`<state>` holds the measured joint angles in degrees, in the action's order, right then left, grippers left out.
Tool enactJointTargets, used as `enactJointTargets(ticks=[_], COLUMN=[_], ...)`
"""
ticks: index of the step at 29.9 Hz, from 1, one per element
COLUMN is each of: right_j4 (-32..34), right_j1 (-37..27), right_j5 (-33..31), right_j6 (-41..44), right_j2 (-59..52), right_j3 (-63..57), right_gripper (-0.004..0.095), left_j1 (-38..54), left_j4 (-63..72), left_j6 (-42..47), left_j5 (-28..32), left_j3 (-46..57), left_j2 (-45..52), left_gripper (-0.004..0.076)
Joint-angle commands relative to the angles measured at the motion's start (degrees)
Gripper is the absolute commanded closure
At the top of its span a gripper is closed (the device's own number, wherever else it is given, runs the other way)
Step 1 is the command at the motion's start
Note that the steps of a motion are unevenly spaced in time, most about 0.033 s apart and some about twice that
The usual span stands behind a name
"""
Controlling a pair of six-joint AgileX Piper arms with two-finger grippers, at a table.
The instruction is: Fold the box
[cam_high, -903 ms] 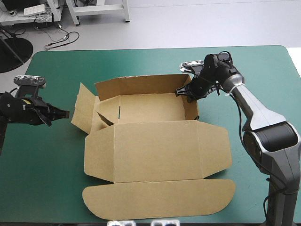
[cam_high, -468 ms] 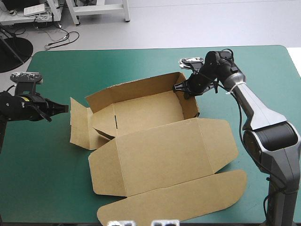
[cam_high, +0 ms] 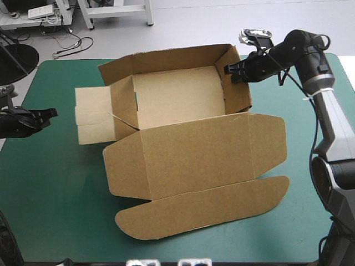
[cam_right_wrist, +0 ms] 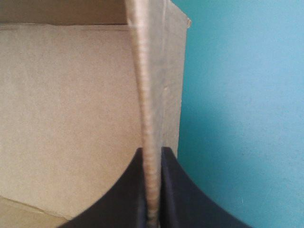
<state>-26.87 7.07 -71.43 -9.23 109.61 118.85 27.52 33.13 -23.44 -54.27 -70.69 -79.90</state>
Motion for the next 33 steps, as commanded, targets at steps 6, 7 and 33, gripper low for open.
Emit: enactJointTargets(ticks=[6, 7, 33], right_j4=[-13.02, -13.97, -11.61], right_j1=[-6.57, -7.27, -1.95], right_j5=[-0.30, -0.30, 5.01], right_j6=[-3.36, -3.57, -3.83], right_j2=[-11.85, -12.75, -13.08], right_j3=[2.16, 2.16, 2.04], right_gripper=[0.0927, 0.0927, 0.0926], left_j1=[5.36, 5.50, -7.08], left_j4=[26.91, 30.33, 56.09], left_j6=[-13.01, -14.20, -21.86], left_j5=[-1.77, -3.27, -20.09], left_j3=[-1.92, -1.92, -1.92], left_j2=[-2.58, -3.27, 1.31], left_gripper=[0.0720, 0.0720, 0.0728])
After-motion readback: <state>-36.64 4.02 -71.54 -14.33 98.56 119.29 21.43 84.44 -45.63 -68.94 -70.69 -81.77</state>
